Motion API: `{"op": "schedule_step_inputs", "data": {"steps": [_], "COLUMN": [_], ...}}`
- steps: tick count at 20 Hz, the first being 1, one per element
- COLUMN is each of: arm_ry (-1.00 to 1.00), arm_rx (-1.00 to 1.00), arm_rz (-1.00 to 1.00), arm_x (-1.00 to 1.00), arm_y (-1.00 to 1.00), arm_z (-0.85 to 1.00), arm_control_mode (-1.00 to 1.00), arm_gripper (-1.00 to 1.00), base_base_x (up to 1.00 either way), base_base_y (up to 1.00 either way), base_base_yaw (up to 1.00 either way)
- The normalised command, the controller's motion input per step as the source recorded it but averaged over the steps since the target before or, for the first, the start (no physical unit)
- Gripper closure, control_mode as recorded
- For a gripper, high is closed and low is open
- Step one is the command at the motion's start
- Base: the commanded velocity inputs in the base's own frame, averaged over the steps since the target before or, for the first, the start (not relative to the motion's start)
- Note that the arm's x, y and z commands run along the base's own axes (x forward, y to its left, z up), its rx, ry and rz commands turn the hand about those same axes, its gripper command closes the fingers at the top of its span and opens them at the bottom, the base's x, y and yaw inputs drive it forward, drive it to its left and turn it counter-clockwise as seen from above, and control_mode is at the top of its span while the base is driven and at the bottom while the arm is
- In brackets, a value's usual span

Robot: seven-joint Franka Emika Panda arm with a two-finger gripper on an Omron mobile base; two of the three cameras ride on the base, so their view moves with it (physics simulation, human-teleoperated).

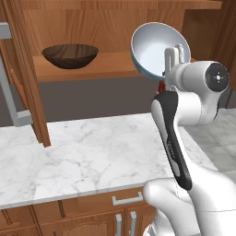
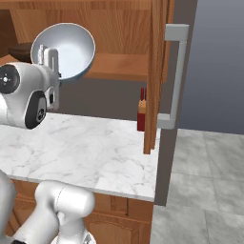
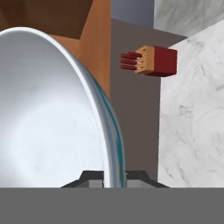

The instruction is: Open the cabinet. Pick the bowls from the counter and place them in the cabinet. Then close the cabinet.

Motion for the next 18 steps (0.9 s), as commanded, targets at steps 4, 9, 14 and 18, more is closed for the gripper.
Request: {"op": "schedule_step_inputs", "data": {"steps": [4,9,14,18], "arm_ry": [0.09,-0.01,-0.04,0.0], "arm_rx": [0.0,0.0,0.0,0.0], "arm_rz": [0.05,0.08,0.06,0.04], "arm_x": [0.65,0.43,0.59,0.68], "arm_y": [-0.19,-0.32,-0.17,-0.01], "arm_z": [0.03,0.0,0.0,0.0], "arm_control_mode": [-1.0,-1.0,-1.0,-1.0], "arm_gripper": [1.0,1.0,1.0,1.0], "base_base_x": [0.0,0.0,0.0,0.0], "base_base_y": [0.0,0.0,0.0,0.0], "base_base_yaw": [0.0,0.0,0.0,0.0]}}
